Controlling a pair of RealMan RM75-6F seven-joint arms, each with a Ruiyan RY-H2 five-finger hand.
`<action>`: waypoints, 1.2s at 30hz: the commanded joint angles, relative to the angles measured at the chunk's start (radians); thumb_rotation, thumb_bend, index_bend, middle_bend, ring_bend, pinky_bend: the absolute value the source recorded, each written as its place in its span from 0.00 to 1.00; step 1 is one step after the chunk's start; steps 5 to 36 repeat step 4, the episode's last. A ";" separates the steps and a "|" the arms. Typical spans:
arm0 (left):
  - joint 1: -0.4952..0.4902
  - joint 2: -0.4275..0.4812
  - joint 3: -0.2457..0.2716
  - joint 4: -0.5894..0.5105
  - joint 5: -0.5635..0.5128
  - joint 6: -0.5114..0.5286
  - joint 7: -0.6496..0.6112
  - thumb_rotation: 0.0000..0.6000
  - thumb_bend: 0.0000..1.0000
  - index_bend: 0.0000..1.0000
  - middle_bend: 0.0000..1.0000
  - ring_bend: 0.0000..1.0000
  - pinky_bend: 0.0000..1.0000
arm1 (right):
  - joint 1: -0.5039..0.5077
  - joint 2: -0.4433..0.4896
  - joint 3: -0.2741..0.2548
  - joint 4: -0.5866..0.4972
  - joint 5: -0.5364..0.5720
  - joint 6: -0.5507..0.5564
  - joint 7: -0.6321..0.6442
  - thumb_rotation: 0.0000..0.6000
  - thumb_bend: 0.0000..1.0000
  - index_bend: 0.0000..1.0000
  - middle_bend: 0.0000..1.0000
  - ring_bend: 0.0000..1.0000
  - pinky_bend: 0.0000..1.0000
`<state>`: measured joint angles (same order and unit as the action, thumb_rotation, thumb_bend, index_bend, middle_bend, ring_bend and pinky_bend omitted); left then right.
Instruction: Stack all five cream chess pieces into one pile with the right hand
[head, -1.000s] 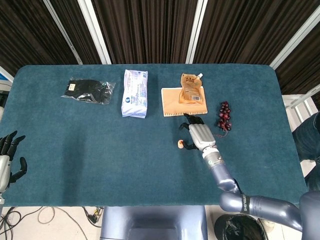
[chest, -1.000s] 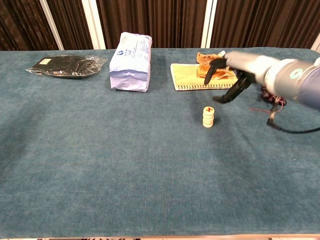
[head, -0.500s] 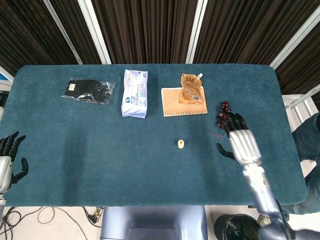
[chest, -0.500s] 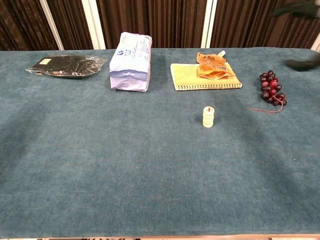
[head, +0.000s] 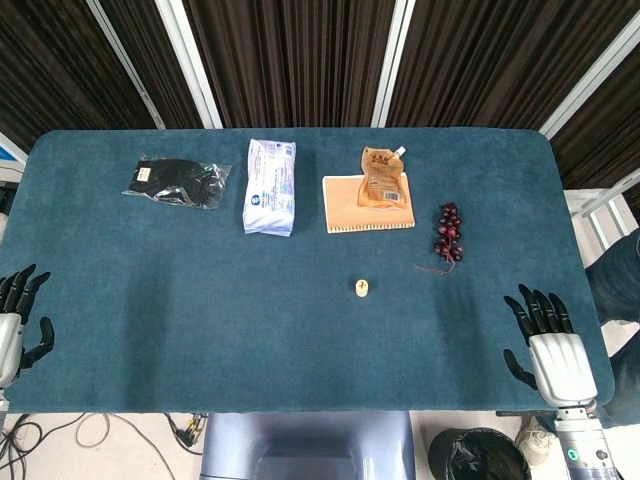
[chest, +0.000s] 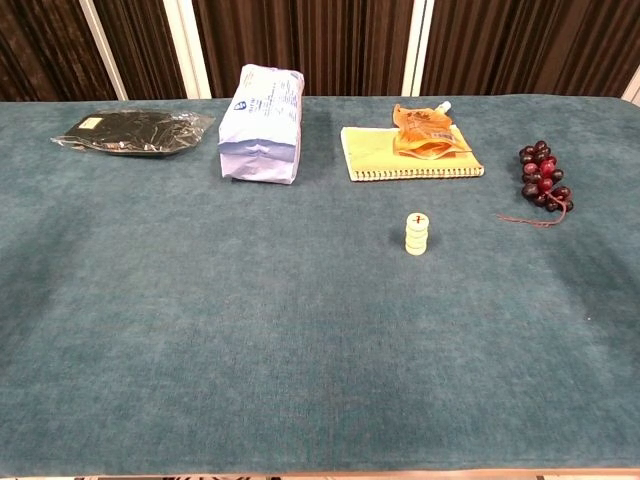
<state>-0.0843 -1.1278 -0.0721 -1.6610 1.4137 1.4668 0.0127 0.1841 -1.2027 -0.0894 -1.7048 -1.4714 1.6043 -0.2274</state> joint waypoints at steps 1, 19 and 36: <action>0.000 -0.001 0.000 0.003 0.001 0.002 0.008 1.00 0.62 0.12 0.00 0.00 0.00 | -0.020 -0.019 0.013 0.034 -0.010 0.012 0.008 1.00 0.41 0.13 0.00 0.00 0.00; -0.001 -0.002 -0.001 0.004 0.000 0.002 0.011 1.00 0.62 0.12 0.00 0.00 0.00 | -0.029 -0.027 0.031 0.048 -0.020 0.024 0.014 1.00 0.41 0.13 0.00 0.00 0.00; -0.001 -0.002 -0.001 0.004 0.000 0.002 0.011 1.00 0.62 0.12 0.00 0.00 0.00 | -0.029 -0.027 0.031 0.048 -0.020 0.024 0.014 1.00 0.41 0.13 0.00 0.00 0.00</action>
